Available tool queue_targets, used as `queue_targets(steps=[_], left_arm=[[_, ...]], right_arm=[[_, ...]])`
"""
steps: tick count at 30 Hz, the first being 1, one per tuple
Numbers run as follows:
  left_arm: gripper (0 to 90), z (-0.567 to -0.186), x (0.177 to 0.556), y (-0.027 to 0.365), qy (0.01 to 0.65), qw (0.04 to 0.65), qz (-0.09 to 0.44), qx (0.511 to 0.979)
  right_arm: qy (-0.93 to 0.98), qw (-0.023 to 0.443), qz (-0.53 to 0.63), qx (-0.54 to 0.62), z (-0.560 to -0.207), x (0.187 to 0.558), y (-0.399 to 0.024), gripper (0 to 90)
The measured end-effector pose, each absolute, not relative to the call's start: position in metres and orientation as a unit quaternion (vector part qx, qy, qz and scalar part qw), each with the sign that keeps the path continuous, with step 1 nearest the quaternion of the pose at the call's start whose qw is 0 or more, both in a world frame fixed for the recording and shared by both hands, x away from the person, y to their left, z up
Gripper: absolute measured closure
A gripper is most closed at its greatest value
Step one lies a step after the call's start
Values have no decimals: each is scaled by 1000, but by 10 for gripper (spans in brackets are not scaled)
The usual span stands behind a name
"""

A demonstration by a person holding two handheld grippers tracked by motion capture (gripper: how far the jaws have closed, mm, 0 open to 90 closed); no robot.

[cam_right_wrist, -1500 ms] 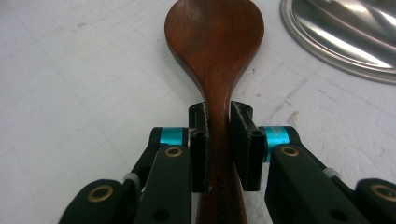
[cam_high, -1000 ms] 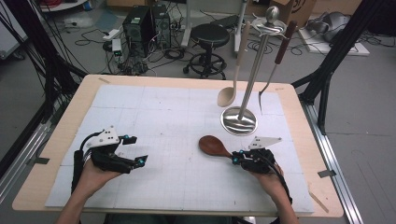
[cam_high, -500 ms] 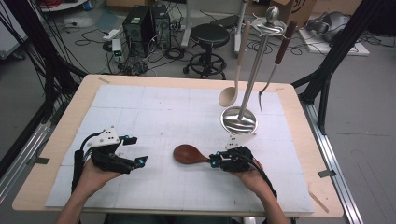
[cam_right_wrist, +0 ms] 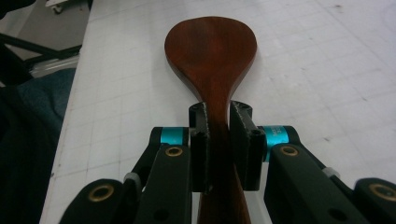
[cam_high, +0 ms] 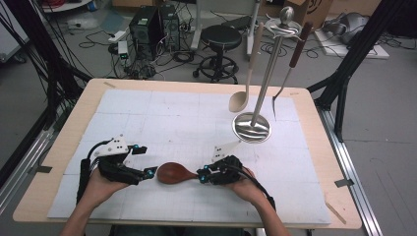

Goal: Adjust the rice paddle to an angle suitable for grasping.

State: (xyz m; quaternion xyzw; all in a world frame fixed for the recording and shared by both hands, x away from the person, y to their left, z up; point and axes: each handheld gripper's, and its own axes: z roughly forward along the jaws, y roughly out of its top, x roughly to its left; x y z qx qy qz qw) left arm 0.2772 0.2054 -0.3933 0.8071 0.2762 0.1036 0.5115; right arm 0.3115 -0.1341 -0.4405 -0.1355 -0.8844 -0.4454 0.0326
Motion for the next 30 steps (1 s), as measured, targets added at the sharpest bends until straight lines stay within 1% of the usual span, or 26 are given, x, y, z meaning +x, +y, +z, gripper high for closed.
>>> queue_targets(steps=[8, 16, 25, 30], left_arm=[[189, -396, 277, 203, 272, 508, 98, 811], [192, -397, 277, 202, 270, 506, 96, 814], [201, -399, 277, 198, 265, 504, 92, 817], [223, -400, 278, 194, 262, 501, 84, 820]], right_arm=[[-891, 45, -436, -120, -448, 314, -118, 788], [-897, 44, -421, -130, -450, 313, -118, 772], [-895, 22, -418, -151, -449, 301, -138, 683], [-895, 6, -419, -155, -451, 295, -150, 664]])
